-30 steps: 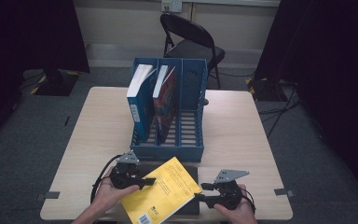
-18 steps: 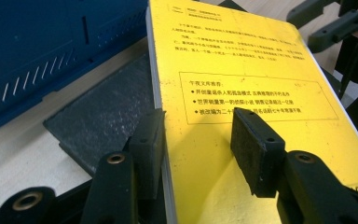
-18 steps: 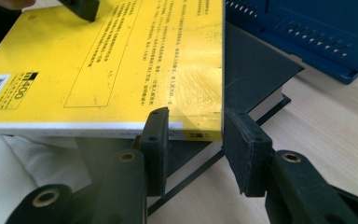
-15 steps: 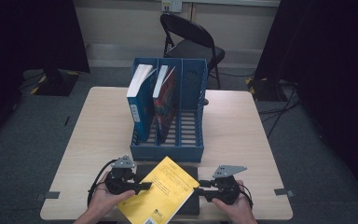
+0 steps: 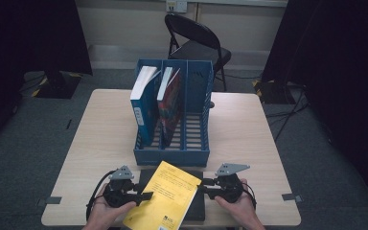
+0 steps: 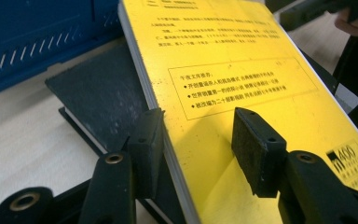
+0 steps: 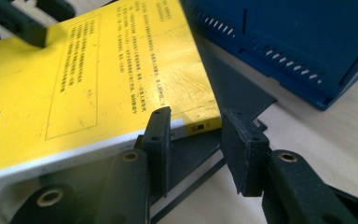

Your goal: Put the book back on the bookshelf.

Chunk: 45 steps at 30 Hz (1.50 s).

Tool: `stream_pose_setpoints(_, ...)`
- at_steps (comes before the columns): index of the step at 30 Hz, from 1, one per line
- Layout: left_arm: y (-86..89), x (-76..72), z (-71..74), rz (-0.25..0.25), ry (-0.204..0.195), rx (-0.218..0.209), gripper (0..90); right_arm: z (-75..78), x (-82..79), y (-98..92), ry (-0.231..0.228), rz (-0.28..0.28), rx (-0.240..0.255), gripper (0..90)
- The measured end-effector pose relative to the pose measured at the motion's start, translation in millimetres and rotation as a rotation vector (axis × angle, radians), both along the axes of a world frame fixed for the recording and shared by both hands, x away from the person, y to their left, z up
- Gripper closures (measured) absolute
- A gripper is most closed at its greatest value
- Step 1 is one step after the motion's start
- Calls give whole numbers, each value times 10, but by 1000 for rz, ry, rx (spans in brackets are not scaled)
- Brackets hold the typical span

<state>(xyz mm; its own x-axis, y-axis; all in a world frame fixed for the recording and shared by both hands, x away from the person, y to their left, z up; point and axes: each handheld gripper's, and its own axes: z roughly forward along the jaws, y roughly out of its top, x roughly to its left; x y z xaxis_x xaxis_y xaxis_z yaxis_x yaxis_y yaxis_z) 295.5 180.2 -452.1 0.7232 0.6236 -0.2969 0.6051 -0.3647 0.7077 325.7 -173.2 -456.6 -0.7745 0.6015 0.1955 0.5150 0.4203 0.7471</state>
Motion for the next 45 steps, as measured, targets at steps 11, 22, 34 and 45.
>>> stream_pose_setpoints(11, 14, 207, 14, 19, 32, -16, 514, 12, -151, 82, -28, -27, 1, 584)
stream_pose_setpoints(22, 23, 241, 3, 28, 27, -30, 592, -13, -190, 191, -7, 19, 8, 624)
stream_pose_setpoints(34, 108, 71, 23, 30, 51, -15, 560, 6, 36, 286, -20, 16, -19, 636)
stream_pose_setpoints(45, 41, 118, -10, 69, 56, -17, 420, -14, 31, 281, -34, -2, -9, 604)
